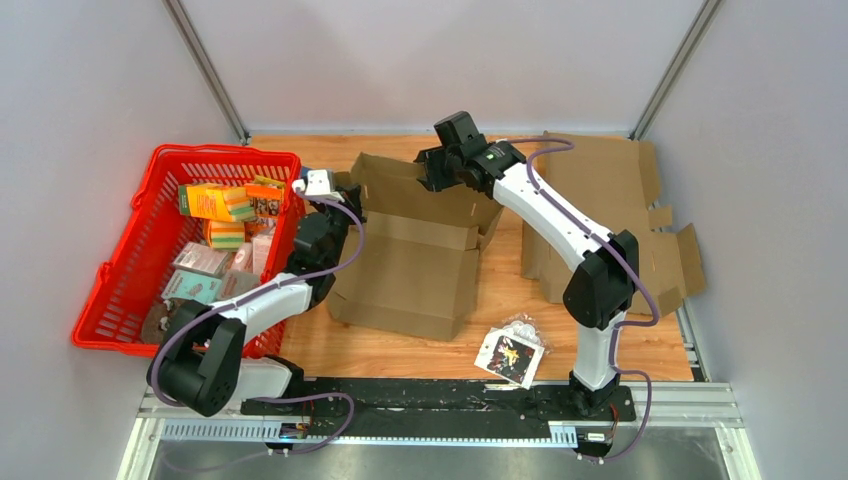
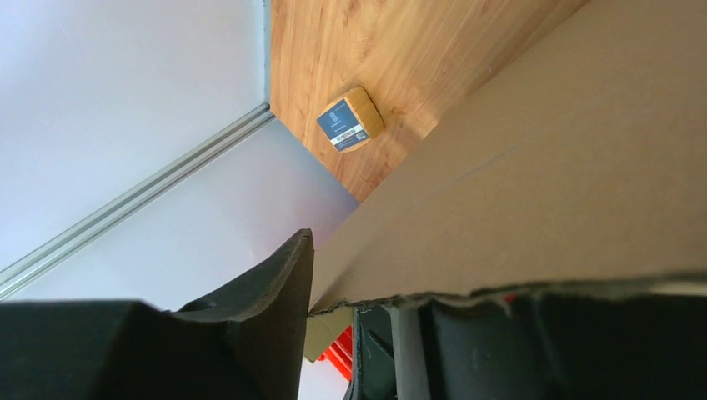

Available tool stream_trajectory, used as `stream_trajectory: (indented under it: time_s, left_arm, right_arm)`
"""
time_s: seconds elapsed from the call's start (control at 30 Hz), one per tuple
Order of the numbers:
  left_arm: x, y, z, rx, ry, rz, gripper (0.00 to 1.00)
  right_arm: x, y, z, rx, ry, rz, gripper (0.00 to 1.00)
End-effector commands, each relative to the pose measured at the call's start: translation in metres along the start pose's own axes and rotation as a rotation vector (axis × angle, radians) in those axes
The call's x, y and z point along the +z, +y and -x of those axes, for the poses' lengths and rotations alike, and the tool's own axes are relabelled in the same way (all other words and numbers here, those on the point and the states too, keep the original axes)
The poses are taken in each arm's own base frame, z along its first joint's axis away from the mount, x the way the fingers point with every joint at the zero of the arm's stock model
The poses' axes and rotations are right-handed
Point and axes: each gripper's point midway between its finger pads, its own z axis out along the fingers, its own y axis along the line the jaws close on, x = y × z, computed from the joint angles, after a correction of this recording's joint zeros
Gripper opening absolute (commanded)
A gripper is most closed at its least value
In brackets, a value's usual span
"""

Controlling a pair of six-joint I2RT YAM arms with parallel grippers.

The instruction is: Fold the paper box

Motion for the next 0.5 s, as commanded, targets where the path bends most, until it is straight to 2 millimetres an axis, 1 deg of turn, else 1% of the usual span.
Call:
stream_trajectory:
  time_s: [0.0,0.03,0.07,0.1,0.13,0.17,0.2,0.23,0.27,0.33,0.37,0.4,0.43,0.47]
  left_arm:
    - [0.000,-0.011,0.012,-0.043,-0.037,-0.041,0.04]
    - [0.000,-0.012,0.012,-0.046,-0.027,-0.043,0.09]
    - [-0.003,-0.012,0.010,-0.044,0.001,-0.044,0.13]
    - [-0.006,-0.014,0.008,-0.048,0.025,-0.054,0.19]
    - [-0.008,-0.016,0.011,-0.051,0.040,-0.059,0.28]
    - [-0.015,-0.016,0.010,-0.042,0.075,-0.059,0.31]
    - [-0.020,-0.020,0.012,-0.044,0.091,-0.083,0.33]
    - [-0.025,-0.022,0.014,-0.046,0.104,-0.088,0.39]
    - [-0.036,-0.022,0.018,-0.045,0.124,-0.091,0.41]
    - [-0.048,-0.022,0.024,-0.039,0.139,-0.098,0.46]
    - [-0.060,-0.017,0.026,-0.033,0.167,-0.083,0.47]
    - [-0.065,-0.013,0.029,-0.022,0.180,-0.065,0.47]
    - [-0.069,-0.012,0.039,-0.019,0.178,-0.051,0.45]
    - [-0.079,-0.007,0.039,-0.006,0.208,-0.027,0.43]
  right_arm:
    - [-0.004,0.017,0.002,-0.009,-0.033,0.057,0.31]
    - [-0.001,0.012,0.003,-0.013,-0.036,0.047,0.27]
    - [0.001,0.012,0.003,-0.010,-0.029,0.057,0.23]
    - [0.003,0.011,0.001,-0.014,-0.021,0.060,0.16]
    - [0.007,0.008,0.001,-0.025,-0.020,0.058,0.14]
    - [0.009,0.011,-0.002,-0.032,-0.003,0.073,0.13]
    - [0.012,0.013,-0.003,-0.045,0.004,0.081,0.11]
    - [0.012,0.016,-0.004,-0.065,0.009,0.089,0.11]
    - [0.014,0.019,-0.005,-0.102,0.010,0.095,0.11]
    - [0.014,0.026,-0.004,-0.162,0.009,0.118,0.12]
    - [0.014,0.027,-0.004,-0.223,0.002,0.125,0.12]
    - [0.016,0.027,-0.003,-0.254,0.001,0.131,0.12]
    - [0.016,0.027,-0.002,-0.279,0.000,0.137,0.12]
    - [0.014,0.030,-0.003,-0.302,0.003,0.159,0.12]
